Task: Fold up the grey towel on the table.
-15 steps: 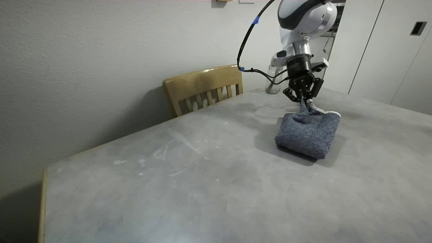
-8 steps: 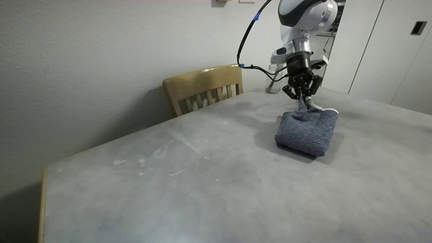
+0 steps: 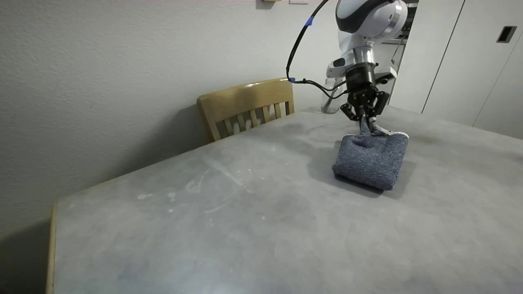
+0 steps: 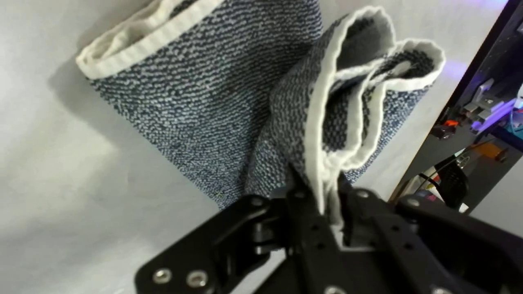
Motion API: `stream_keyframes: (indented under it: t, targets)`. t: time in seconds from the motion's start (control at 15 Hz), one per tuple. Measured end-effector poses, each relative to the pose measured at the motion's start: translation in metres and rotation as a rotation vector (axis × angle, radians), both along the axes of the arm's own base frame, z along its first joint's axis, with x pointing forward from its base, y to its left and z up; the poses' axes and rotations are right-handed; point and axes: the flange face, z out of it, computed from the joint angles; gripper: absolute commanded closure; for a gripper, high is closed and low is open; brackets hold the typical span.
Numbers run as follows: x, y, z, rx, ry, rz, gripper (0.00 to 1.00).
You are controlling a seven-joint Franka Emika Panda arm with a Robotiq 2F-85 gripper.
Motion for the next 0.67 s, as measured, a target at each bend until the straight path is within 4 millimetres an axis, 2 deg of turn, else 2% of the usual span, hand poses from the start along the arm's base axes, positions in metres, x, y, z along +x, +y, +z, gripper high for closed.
stream_keyframes:
  t: [0.27,0.47,0.67]
  targets:
    - [0.005,0.0,0.005,-0.026,-0.019,-0.03,0.21]
    - [0.011,-0.001,0.021,-0.052,-0.059,-0.058,0.02]
    - [0.016,0.0,0.043,-0.079,-0.103,-0.108,0.0]
